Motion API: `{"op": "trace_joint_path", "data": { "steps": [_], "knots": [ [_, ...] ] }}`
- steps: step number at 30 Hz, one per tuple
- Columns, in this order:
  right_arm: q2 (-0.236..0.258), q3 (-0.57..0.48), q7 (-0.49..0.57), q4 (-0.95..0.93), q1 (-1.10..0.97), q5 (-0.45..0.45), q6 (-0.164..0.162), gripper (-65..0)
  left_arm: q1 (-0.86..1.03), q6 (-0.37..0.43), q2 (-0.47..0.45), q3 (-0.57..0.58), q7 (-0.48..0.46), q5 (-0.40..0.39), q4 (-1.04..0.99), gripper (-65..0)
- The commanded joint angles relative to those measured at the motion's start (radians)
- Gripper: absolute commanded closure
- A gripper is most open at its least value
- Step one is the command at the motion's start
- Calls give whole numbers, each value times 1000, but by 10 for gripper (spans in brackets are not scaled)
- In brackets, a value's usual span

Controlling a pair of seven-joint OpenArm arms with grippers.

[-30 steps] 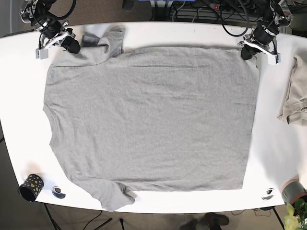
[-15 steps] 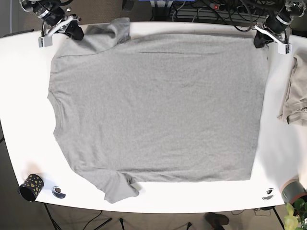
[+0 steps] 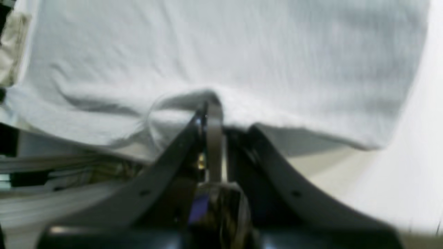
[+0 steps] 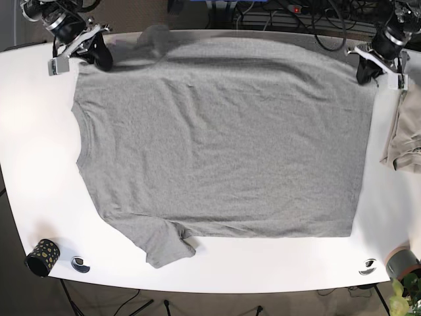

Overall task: Fold the T-shirt properly
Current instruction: 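Lift the shoulder edge with both grippers and pull it over the shirt, then lay the shoulder edge down with both grippers and release it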

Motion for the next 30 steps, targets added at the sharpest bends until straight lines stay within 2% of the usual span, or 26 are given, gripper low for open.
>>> {"op": "trace_joint_path", "data": {
  "steps": [1,4,8,12,16,21,30],
  "knots": [
    [26,8,22,9,34,20,7,0,-36,-7,-13,19,-24,-24,33,0],
    [60,-3,22,-21,94,20,5,0,-125,-7,-19,47,45,-21,28,0],
    [80,-12,21,-77,173,20,5,0,-248,-7,-19,48,143,-20,24,0],
    [105,-15,21,-151,248,20,4,0,-335,-7,-33,70,168,-5,21,-1],
    [148,-20,21,-263,331,20,7,0,-427,-7,-54,122,186,72,10,-1],
    [203,-93,22,-384,417,20,8,0,-518,-7,-59,150,185,126,-82,-1],
    [237,-168,25,-555,556,20,10,0,-663,-7,-81,156,182,209,-279,-1]
  ]
}}
